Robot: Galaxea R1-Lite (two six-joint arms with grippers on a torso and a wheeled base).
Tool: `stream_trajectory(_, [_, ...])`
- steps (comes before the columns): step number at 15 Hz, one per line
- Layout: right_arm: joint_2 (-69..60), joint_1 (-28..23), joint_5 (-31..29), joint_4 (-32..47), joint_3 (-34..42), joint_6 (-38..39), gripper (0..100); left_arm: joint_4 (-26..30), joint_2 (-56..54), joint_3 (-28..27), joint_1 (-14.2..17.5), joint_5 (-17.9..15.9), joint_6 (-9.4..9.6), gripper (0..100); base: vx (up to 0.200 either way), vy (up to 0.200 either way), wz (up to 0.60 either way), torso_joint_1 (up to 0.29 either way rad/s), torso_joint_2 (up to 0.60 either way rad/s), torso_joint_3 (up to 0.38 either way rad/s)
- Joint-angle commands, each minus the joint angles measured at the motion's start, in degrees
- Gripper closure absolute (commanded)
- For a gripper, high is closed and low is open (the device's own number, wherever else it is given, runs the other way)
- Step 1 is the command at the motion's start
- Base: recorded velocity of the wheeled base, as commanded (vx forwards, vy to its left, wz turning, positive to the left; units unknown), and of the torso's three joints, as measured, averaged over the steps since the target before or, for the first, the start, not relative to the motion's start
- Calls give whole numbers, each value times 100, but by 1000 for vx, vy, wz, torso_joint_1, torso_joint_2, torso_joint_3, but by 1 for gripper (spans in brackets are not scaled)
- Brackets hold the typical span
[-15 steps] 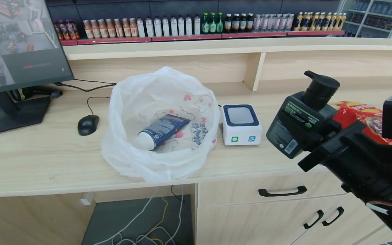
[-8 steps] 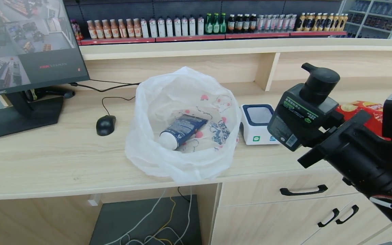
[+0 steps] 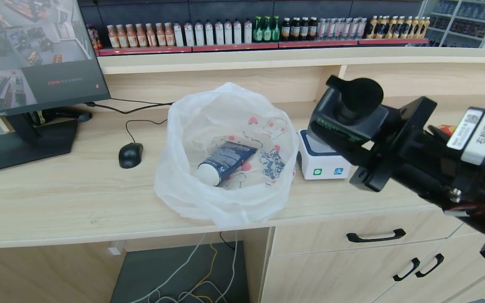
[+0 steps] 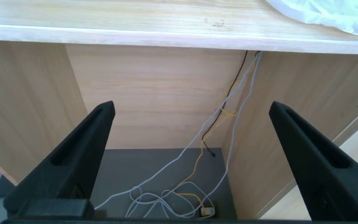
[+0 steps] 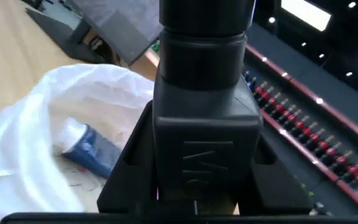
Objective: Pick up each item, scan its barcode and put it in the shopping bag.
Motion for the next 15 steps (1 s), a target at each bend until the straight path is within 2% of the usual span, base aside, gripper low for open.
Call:
stream_trajectory(1, [536,-37,131,328,-1067,-858,100,1,-2,0,0,4,0,0,0,0,0,0,0,0])
stream_trajectory(3, [853,-73,404,381,-1630,-1253,100,1,-2,0,0,4,0,0,0,0,0,0,0,0])
stream_trajectory(5, [1081,-310,685,381,-1867,-1464,100,1,-2,0,0,4,0,0,0,0,0,0,0,0])
stream_trajectory(6, [1222,-697,931,381,-1955,-1658,100,1,-2,0,-9,4,0,0,0,0,0,0,0,0])
stream_trajectory(10, [1582,-1110,1511,187,-1981,-2106,100,1,-2,0,0,4,0,0,0,0,0,0,0,0])
stream_trajectory(13, [1899,-1294,1713,-50,-1990,-2124,100,-7,-2,0,0,4,0,0,0,0,0,0,0,0])
stream_trajectory(15, [2303,-1347,1819,-498,-1973,-2080,100,1,-2,0,0,4,0,0,0,0,0,0,0,0])
